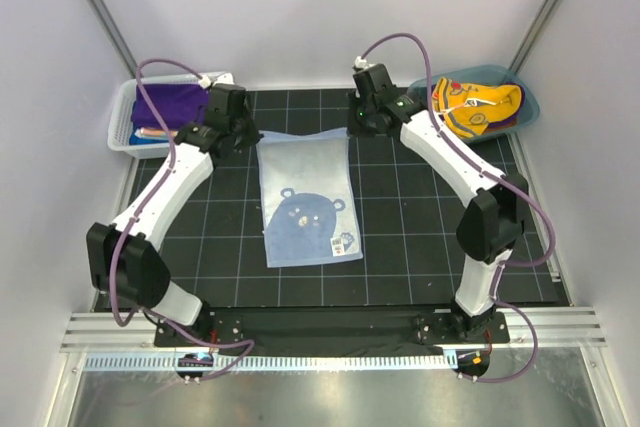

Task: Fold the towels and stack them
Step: Fold the towel

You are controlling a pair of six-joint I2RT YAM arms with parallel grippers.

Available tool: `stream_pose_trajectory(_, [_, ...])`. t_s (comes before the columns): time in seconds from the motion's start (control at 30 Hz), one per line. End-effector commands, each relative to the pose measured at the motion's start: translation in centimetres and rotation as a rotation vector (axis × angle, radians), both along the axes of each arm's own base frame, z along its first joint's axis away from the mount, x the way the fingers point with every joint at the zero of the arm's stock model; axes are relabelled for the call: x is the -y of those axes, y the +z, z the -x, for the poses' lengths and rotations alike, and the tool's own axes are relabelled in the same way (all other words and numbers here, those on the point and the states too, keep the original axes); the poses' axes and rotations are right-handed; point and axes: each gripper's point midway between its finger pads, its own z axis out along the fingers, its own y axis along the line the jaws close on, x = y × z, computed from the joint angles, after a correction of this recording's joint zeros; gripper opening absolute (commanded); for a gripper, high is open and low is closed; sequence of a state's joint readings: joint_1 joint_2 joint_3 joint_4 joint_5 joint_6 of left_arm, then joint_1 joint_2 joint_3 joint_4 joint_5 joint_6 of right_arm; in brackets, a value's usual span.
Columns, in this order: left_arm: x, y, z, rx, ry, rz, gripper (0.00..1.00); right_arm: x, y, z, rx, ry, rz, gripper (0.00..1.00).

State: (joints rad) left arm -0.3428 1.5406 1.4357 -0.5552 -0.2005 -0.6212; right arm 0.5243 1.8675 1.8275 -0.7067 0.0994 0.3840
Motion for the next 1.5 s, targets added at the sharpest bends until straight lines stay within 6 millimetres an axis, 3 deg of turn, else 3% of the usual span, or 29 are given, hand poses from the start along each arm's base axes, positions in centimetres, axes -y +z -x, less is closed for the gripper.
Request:
stream_pose_trajectory(0.0, [0.4,0.2,2.9,-0.017,-0.048,0.059,0.00,0.5,2.2,2.3,0.027,0.016,-0.053,0.01])
stream_pose_trajectory(0.1, [0.9,0.0,4.7,-0.019,-0.075,0.093,0.00,1.1,1.3,4.2,0.010,0.015,-0.073,0.01])
stream_pose_trajectory(0.13, [0.9,-1.2,5.4,-0.045,-0.076,0.087,0.00,1.4,0.6,5.3,-0.005,0.015,-0.075,0.01])
stream_pose_trajectory(0.17, [1.0,-0.8,6.1,-0.033,-0.082,0.100,0.00,1.5,0.6,5.7,-0.001,0.016,-0.080,0.01])
stream_pose_trajectory(0.23, [1.0,-2.0,7.3,-0.057,-0.088,0.096,0.00,1.9,0.0,7.2,-0.011,0.018,-0.081,0.01])
stream_pose_trajectory(0.5, [0.8,-3.2,10.6,-0.067,-0.103,0.109,0.00,2.9,-2.0,10.8,-0.037,0.016,-0.074,0.01])
stream_pose_trajectory(1.13, [1.4,-7.1,15.6,-0.123,-0.127,0.127,0.00,3.3,-5.4,15.8,-0.068,0.022,-0.068,0.01])
stream_pose_trajectory(1.47, [1.4,-11.5,18.9,-0.189,-0.121,0.133,0.00,3.2,-10.6,18.8,-0.139,0.034,-0.034,0.01])
